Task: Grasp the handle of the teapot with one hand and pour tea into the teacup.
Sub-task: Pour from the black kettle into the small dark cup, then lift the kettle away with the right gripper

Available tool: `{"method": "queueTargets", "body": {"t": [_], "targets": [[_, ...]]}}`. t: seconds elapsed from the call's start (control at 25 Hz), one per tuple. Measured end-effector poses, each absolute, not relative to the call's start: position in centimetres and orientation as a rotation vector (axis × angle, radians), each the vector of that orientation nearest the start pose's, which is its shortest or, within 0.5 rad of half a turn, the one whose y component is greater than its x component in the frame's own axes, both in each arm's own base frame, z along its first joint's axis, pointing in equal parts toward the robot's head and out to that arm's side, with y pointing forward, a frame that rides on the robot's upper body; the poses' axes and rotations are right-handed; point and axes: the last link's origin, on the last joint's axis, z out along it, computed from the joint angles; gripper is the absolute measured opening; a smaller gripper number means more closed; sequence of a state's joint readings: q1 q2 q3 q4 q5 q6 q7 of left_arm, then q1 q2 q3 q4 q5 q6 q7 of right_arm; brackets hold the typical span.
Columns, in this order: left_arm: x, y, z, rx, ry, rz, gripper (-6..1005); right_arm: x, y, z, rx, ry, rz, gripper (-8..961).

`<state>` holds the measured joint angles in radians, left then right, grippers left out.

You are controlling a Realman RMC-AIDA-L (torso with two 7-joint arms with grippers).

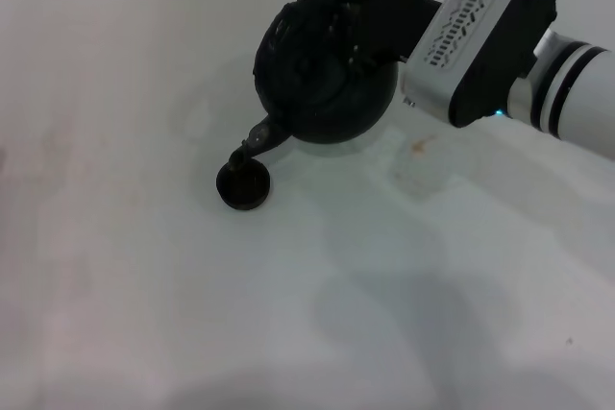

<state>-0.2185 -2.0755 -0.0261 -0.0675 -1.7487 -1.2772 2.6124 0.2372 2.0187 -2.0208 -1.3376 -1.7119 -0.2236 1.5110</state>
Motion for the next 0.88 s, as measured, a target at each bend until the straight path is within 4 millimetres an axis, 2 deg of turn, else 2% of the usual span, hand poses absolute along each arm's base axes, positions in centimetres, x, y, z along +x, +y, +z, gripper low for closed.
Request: {"method": "queueTargets", "body": {"t": [0.88], "targets": [[-41.14, 23.01, 0.51, -1.292, -0.961, -0.779, 888, 15.67, 33.04, -6.71, -2.242, -0.168, 0.208, 135]]}}
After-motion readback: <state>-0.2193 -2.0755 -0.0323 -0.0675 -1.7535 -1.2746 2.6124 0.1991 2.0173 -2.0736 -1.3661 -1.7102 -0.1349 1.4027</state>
